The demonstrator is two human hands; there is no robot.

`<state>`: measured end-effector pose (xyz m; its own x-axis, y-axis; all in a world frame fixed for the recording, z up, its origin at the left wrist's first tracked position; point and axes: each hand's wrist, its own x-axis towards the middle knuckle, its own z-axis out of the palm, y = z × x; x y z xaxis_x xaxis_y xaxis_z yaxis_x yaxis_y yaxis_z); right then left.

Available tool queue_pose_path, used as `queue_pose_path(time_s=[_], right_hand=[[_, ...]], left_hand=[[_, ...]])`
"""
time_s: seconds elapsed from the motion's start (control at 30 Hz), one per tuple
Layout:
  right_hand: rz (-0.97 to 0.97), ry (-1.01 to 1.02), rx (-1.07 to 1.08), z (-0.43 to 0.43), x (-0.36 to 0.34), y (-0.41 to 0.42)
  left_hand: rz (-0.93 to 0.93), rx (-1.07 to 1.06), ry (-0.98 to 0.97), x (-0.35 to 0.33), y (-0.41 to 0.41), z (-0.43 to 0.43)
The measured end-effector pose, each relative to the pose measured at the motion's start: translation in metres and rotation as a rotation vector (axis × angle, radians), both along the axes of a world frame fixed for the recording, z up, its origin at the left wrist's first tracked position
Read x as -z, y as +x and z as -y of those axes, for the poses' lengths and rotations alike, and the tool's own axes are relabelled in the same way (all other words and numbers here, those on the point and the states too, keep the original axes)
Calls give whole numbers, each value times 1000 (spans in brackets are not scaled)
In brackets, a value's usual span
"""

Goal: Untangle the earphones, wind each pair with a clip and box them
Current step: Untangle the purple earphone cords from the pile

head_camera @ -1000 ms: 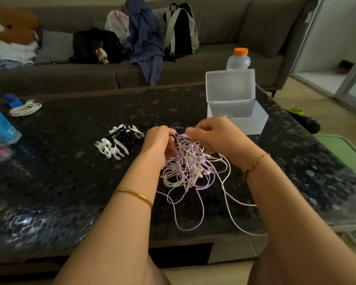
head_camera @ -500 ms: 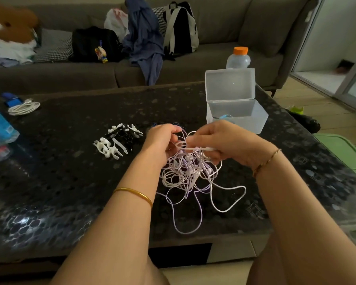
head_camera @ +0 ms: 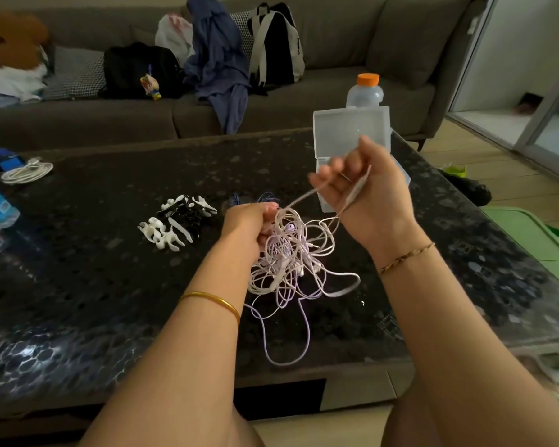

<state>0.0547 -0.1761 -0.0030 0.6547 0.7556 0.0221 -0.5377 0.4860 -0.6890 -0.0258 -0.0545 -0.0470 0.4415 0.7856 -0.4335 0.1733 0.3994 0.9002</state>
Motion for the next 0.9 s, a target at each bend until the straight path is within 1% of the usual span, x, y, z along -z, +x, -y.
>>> queue_pose_path(time_s=[0.03, 0.07, 0.1, 0.13, 0.17, 0.2, 0.23, 0.27, 0.3, 0.37, 0.4, 0.43, 0.5, 0.53, 0.57, 0.6, 0.67, 0.73, 0.83, 0.9], right_hand=[[27, -100, 63, 2, -1, 2], [201, -304, 135, 5, 0, 5], [464, -543, 168, 6, 2, 6], [726, -747, 154, 7, 5, 6], [941, -878, 94, 6, 9, 6], [1117, -945, 27, 4, 12, 5], [1271, -969, -14, 2, 14, 4], [1395, -984, -30, 1, 15, 2], [1456, -989, -7, 1, 16, 3], [1457, -976, 101, 2, 16, 7], [1422, -953, 150, 4, 15, 10], [1364, -914, 158, 6, 13, 11], [1203, -848, 48, 12, 8, 14], [1142, -853, -16, 15, 6, 15], [1123, -891, -43, 16, 6, 17], [1134, -940, -22, 16, 7, 19], [1160, -993, 140, 13, 10, 21], [1090, -895, 300, 9, 11, 19], [790, -625, 368, 6, 6, 13], [580, -471, 364, 7, 3, 10]], left_hand=[[18, -12, -11, 0, -1, -1], [40, -19, -14, -1, -2, -2], [58, -16, -1, -3, -2, -2], [70, -11, 26, -4, -2, -2], [76, -10, 58, -6, -2, -2], [82, -16, 85, -8, -2, -1], [87, -25, 107, -10, -1, -1], [88, -28, 124, -11, -1, -1], [87, -19, 132, -13, -2, 0], [102, 36, 120, -17, -5, 2], [111, 76, 113, -19, -6, 3], [107, 112, 117, -20, -6, 4], [61, 145, 185, -22, -7, 5], [35, 146, 245, -24, -7, 6], [17, 146, 303, -26, -8, 7], [2, 153, 350, -28, -9, 9], [-40, 226, 407, -31, -9, 12], [-102, 373, 437, -32, -8, 16], [-254, 563, 554, -28, -9, 19], [-286, 592, 631, -24, -9, 19]])
